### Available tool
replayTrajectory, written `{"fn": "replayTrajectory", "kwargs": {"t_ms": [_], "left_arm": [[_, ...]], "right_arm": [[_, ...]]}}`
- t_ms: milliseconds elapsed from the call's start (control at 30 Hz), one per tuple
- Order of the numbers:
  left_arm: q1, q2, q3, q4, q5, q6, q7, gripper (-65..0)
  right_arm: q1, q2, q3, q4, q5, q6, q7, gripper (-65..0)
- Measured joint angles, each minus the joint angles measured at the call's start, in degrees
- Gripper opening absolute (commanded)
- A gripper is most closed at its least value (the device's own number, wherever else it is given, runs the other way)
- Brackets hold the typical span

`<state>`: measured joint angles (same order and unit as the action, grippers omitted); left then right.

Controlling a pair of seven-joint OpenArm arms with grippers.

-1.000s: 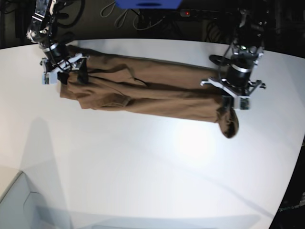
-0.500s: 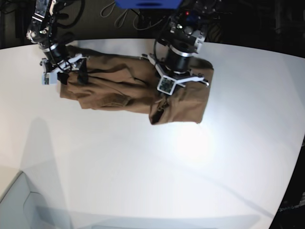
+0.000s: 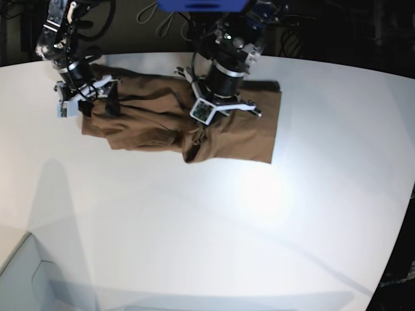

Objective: Layout the t-shirt on the table in an organized manner, then fold the t-shirt properly
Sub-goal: 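Carry the strip end with the left gripper toward the right gripper, folding it, then move the right gripper with its strip end toward the left gripper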

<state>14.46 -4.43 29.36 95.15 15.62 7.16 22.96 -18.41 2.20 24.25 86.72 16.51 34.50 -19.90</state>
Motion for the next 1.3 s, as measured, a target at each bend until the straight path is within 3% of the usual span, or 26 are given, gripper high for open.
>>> {"fn": "replayTrajectory", "kwargs": {"t_ms": [200, 400, 500, 633, 733, 833, 967, 1300], "left_arm": [[-0.3, -0.3, 0.0, -0.2, 0.0, -0.1, 0.0, -62.1], [0.0, -0.4, 0.0, -0.2, 0.0, -0.1, 0.0, -39.0], [0.4, -0.5, -0.2, 1.2, -0.2, -0.1, -0.1, -34.1], [1.1, -0.5, -0.8, 7.6, -0.2, 0.2, -0.3, -31.9], [0.7, 0.1, -5.5, 9.5, -0.2, -0.1, -1.3, -31.9], [0.5, 0.2, -12.1, 6.2, 0.0, 0.0, -0.8, -31.9], [0.5, 0.0, -18.5, 1.0, -0.2, -0.3, -0.2, -31.9], [-1.2, 0.4, -19.5, -4.9, -0.2, -0.3, -0.8, -31.9]], "right_arm": [[0.1, 0.0, 0.0, 0.0, 0.0, 0.0, -0.1, -21.8], [0.1, -0.1, 0.0, 0.7, -0.3, 0.0, -0.7, -21.5], [-0.2, -0.3, -0.2, 3.2, -1.4, -0.5, -2.3, -21.5], [-0.5, -0.5, 0.1, 7.6, -1.7, -0.9, -2.6, -21.4], [-0.2, -1.3, 0.6, 10.1, -1.5, -0.9, -2.1, -21.4], [-0.2, -3.5, 3.8, 11.5, -1.3, -0.9, -2.4, -21.4], [-0.2, -4.0, 4.8, 11.8, -1.6, -1.1, -2.6, -21.4], [0.6, -3.9, 5.4, 6.4, -1.9, -1.1, -2.8, -21.4]]}}
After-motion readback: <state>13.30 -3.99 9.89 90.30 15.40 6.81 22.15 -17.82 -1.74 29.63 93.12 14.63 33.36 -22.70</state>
